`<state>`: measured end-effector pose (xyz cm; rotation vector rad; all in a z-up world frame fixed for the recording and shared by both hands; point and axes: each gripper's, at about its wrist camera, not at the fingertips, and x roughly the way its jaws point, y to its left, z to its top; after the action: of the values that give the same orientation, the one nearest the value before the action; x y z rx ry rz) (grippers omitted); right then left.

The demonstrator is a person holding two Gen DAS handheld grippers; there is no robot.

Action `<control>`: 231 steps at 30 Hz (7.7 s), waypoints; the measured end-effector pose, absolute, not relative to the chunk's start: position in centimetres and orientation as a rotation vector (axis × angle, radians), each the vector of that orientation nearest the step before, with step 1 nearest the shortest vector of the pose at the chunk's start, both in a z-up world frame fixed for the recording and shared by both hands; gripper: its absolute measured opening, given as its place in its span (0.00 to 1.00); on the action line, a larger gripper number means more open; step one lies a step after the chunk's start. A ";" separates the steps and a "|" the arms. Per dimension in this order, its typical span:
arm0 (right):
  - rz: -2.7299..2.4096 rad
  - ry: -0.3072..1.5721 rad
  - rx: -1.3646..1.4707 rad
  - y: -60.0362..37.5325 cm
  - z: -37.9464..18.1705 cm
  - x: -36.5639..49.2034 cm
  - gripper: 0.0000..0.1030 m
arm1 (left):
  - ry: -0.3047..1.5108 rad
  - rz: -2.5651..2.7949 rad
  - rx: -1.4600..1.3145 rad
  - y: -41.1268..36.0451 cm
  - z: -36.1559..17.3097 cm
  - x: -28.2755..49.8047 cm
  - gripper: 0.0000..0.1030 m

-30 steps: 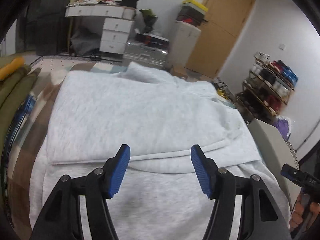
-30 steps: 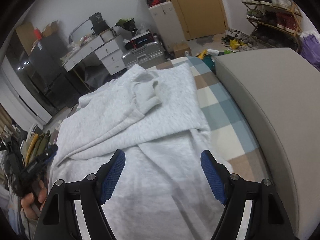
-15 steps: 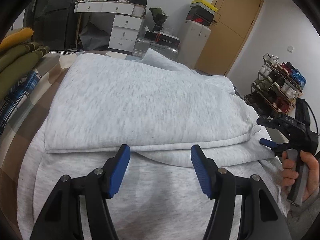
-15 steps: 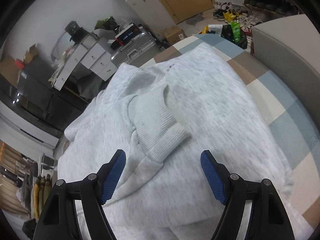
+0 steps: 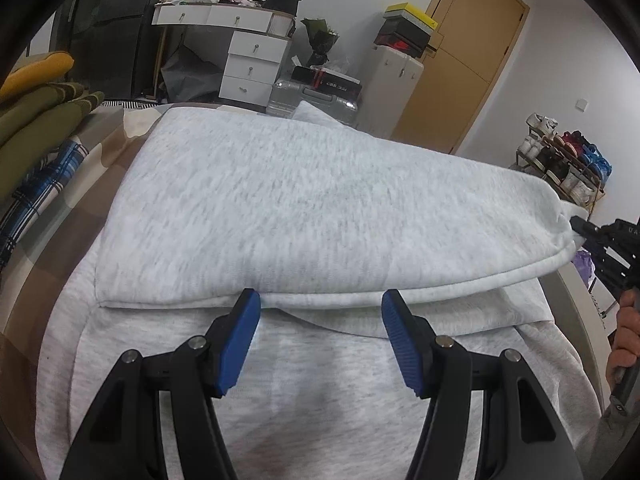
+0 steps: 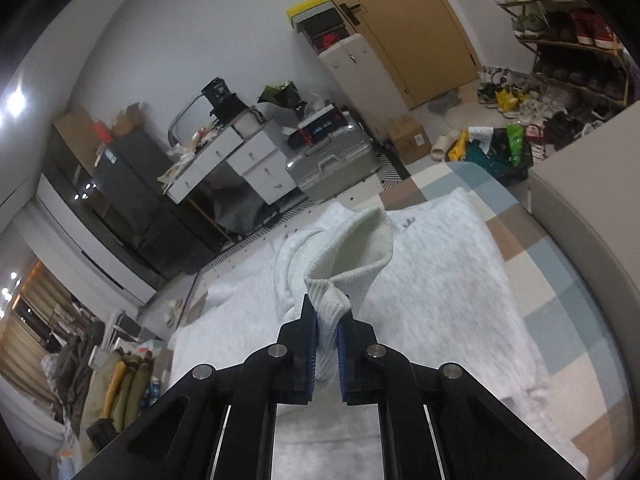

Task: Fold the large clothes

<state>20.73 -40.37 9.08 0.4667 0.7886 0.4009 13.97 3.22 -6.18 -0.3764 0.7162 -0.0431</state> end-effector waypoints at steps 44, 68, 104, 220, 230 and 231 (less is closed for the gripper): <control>0.392 0.990 0.513 -41.3 2.9 24.8 0.55 | 0.713 -0.043 -0.384 3.5 -6.5 14.7 0.56; 0.386 1.028 0.446 -40.8 1.9 25.9 0.03 | 0.716 -0.041 -0.383 3.4 -6.5 14.8 0.56; 0.355 1.000 -0.117 -31.6 0.3 21.9 0.31 | 0.855 -0.085 -0.199 2.7 -7.7 18.1 0.04; 0.239 1.009 0.120 -24.9 1.4 44.5 0.71 | 0.722 -0.007 -0.458 6.4 -8.1 17.7 0.57; 0.577 0.819 0.183 -27.7 5.6 36.9 0.07 | 0.721 -0.009 -0.458 6.4 -8.1 17.7 0.57; 0.635 0.807 0.174 -28.2 6.1 35.3 0.07 | 0.721 -0.008 -0.457 6.3 -8.1 17.7 0.57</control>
<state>35.31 -28.25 6.06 0.1738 0.8067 0.6348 17.70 6.34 -8.06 -0.4569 0.7209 -0.0078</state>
